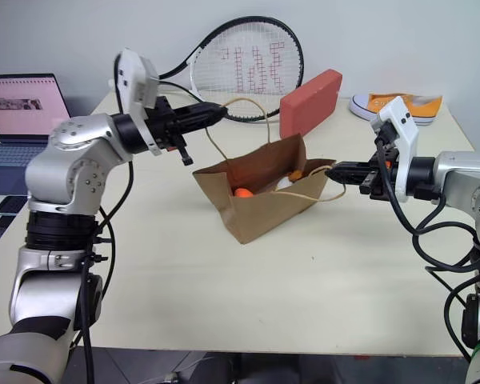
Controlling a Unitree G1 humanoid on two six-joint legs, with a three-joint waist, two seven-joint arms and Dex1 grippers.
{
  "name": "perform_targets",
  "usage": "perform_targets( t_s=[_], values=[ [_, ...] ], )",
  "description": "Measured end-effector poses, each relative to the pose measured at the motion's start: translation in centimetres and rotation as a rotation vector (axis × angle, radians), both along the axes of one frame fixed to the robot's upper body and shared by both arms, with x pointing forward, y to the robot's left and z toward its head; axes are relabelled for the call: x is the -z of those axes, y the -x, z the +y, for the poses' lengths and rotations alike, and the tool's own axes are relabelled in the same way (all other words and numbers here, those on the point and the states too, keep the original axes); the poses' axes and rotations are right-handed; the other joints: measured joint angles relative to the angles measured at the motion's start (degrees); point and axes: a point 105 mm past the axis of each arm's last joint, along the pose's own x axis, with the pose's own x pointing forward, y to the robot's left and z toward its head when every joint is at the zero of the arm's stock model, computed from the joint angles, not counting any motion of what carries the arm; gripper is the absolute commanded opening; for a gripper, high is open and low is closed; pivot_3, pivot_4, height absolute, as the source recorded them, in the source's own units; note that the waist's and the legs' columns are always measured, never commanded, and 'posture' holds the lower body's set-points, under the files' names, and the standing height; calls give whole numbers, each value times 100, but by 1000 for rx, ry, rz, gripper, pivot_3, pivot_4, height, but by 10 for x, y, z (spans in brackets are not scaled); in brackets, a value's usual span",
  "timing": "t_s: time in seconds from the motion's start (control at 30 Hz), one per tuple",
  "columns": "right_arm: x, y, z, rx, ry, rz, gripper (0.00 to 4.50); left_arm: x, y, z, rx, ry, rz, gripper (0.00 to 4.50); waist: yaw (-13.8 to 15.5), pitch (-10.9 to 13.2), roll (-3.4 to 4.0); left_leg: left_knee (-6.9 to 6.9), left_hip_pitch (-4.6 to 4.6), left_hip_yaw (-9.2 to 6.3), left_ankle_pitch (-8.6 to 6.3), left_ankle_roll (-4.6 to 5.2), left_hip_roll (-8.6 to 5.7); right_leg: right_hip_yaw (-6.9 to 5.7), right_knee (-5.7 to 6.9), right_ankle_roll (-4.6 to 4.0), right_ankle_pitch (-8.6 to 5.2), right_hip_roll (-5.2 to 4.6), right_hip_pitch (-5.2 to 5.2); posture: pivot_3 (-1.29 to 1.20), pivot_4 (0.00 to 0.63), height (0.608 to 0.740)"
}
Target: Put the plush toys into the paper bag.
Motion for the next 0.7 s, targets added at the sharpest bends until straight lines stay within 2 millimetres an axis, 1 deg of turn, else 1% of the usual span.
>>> perform_targets(
  t_s=[0.1,0.17,0.23,0.33,0.37,0.43,0.5,0.53,0.6,0.7],
  values=[
    [1,-5,1,18,-16,23,18,2,-6,-5,2,13,17,0,-3,0,0,-1,-1,-1,0,0,0,0,4,0,0,1,-5,0,150,740],
    [0,-7,7,11,-35,33,18,3,-10,-11,12,23,28,0,-2,0,0,-1,-1,-1,0,0,0,-1,5,0,0,1,-5,0,150,740],
    [0,-9,10,9,-44,37,18,5,-11,-16,36,21,35,0,-1,0,0,-1,-4,-1,0,0,0,0,2,0,0,0,-6,0,150,740],
    [-1,-13,15,12,-66,43,18,8,-11,-18,59,21,55,0,-6,0,1,-2,-6,0,0,0,0,0,6,0,0,0,-12,0,150,740],
    [-2,-14,16,16,-71,42,4,8,-10,-18,65,18,60,217,-5,0,1,-2,-6,-2,0,0,0,0,7,0,0,1,-13,0,150,740],
    [-2,-17,19,27,-83,39,396,9,-10,-18,71,14,69,639,-4,0,1,-2,-6,-2,0,0,0,0,8,0,0,1,-13,0,150,740],
    [-1,-20,20,38,-95,43,932,10,-9,-18,74,12,77,1234,-2,0,1,-2,-7,-1,0,0,-1,1,7,0,0,0,-13,0,150,740],
    [-1,-21,21,42,-100,41,1253,9,-9,-17,74,9,76,1543,-2,0,1,-2,-8,0,0,0,-1,1,6,0,0,0,-13,0,150,740],
    [-5,-22,24,36,-109,24,2043,6,-6,-14,78,-1,65,2184,-6,1,2,-3,-11,2,0,0,0,3,9,0,1,0,-22,0,150,740],
    [-19,-22,25,22,-128,-17,3153,-1,1,-9,81,-18,42,3076,-9,1,2,-4,-16,0,0,0,1,2,12,-1,1,1,-29,0,150,740]
  ],
)
